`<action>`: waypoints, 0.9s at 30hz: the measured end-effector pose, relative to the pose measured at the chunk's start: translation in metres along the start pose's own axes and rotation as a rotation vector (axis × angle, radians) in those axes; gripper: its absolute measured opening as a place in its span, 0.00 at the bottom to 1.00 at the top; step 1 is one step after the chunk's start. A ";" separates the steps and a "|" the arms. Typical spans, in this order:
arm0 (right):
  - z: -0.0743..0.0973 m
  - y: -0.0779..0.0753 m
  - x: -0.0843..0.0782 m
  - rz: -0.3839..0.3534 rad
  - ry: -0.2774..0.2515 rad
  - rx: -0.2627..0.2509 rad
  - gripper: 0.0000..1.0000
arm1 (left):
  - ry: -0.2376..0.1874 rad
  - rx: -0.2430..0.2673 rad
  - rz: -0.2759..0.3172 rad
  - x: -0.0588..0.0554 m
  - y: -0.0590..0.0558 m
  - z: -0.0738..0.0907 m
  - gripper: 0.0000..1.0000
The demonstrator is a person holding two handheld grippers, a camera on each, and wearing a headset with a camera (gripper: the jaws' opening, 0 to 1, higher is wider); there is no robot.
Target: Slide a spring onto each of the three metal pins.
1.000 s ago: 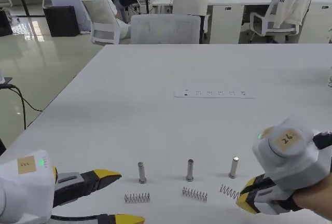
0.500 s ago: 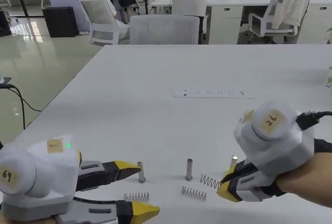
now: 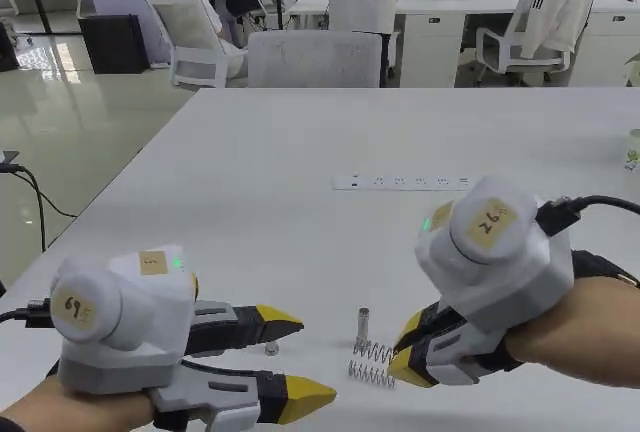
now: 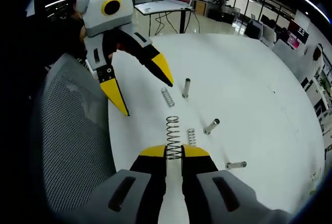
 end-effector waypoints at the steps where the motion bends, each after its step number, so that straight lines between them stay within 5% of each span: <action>1: -0.001 0.001 0.000 0.008 0.000 0.005 0.07 | 0.000 -0.005 0.004 0.000 -0.001 -0.002 0.37; 27: -0.006 0.032 -0.002 0.152 0.037 0.162 0.07 | 0.052 -0.152 -0.062 -0.012 -0.029 -0.018 0.10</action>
Point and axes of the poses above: the centre of the closed fingertips' face, and the gripper's own axes: z roughly backward along the fingers, y roughly to its left, x roughly out of its top, the point moved 3 cm from there along z, roughly backward along the fingers, and after that the axes turned 7 degrees about -y, right-handed, at the moved point
